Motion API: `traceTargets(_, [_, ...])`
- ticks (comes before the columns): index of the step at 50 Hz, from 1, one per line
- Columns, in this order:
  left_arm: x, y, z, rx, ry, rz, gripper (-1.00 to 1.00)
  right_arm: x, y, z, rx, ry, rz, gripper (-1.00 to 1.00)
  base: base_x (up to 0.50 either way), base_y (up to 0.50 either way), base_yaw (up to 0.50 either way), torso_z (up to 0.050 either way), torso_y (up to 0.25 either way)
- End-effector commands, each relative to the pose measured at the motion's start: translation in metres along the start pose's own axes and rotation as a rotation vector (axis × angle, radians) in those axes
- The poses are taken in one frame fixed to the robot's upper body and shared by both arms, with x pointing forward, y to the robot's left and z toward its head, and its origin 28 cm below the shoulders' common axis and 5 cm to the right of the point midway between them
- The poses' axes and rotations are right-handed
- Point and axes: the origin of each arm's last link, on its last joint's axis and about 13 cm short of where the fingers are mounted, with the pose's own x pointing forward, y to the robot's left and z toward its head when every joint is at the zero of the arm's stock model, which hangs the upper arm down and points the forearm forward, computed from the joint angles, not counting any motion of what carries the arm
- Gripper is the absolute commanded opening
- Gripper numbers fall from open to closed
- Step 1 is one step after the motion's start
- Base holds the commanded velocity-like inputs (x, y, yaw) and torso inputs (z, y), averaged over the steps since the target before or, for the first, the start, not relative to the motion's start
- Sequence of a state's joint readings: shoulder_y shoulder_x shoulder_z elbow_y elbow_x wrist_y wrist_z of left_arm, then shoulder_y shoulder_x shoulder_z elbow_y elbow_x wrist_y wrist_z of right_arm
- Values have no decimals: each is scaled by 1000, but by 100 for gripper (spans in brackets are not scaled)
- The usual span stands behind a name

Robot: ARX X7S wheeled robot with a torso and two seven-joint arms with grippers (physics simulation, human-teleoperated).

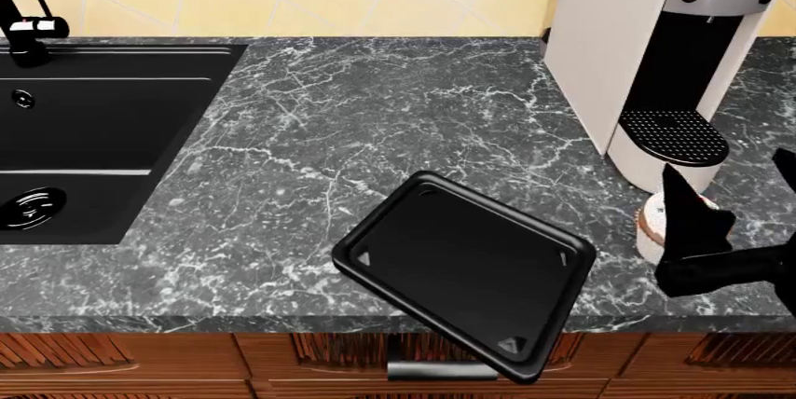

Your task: Move the fresh-baked cupcake off the tray onto the counter, and place the bowl used for mixing into the sink.

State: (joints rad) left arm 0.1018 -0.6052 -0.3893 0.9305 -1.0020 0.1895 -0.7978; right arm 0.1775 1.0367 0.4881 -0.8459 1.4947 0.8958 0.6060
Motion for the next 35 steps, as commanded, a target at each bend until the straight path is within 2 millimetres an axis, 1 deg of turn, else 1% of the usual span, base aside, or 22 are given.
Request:
traceTargets(1, [0, 0, 0, 0, -2, 1, 100, -6, 7, 12, -14, -98, 29, 100, 0, 0, 0, 0, 0])
traceTargets(5, [0, 0, 1, -1, -2, 2, 100, -7, 9, 17, -29, -139, 20, 100, 0, 0, 0, 0, 0])
traceTargets(11, [0, 0, 1, -1, -3, 3, 100, -8, 15, 21, -90, -137, 12, 100, 0, 0, 0, 0, 0])
traceTargets(12, [0, 0, 1, -1, -3, 4, 100, -7, 17, 22, -98, -180, 7, 100, 0, 0, 0, 0, 0])
traceTargets(15, [0, 1, 1, -1, -3, 4, 100, -7, 18, 22, -84, -160, 0, 100, 0, 0, 0, 0, 0])
traceTargets(19, [0, 0, 1, -1, -4, 4, 100, -8, 21, 21, -82, -137, 68, 100, 0, 0, 0, 0, 0])
traceTargets(23, [0, 1, 2, -1, -4, 4, 100, -6, 24, 19, -123, -127, 55, 100, 0, 3, 0, 0, 0])
traceTargets(27, [-1, 1, 2, -2, -6, 4, 100, -1, 27, 17, -170, -120, 43, 100, 0, 417, 0, 0, 0])
traceTargets(35, [0, 1, 2, -2, -8, 4, 100, -2, 26, 18, -174, -127, 39, 100, 0, 500, 0, 0, 0])
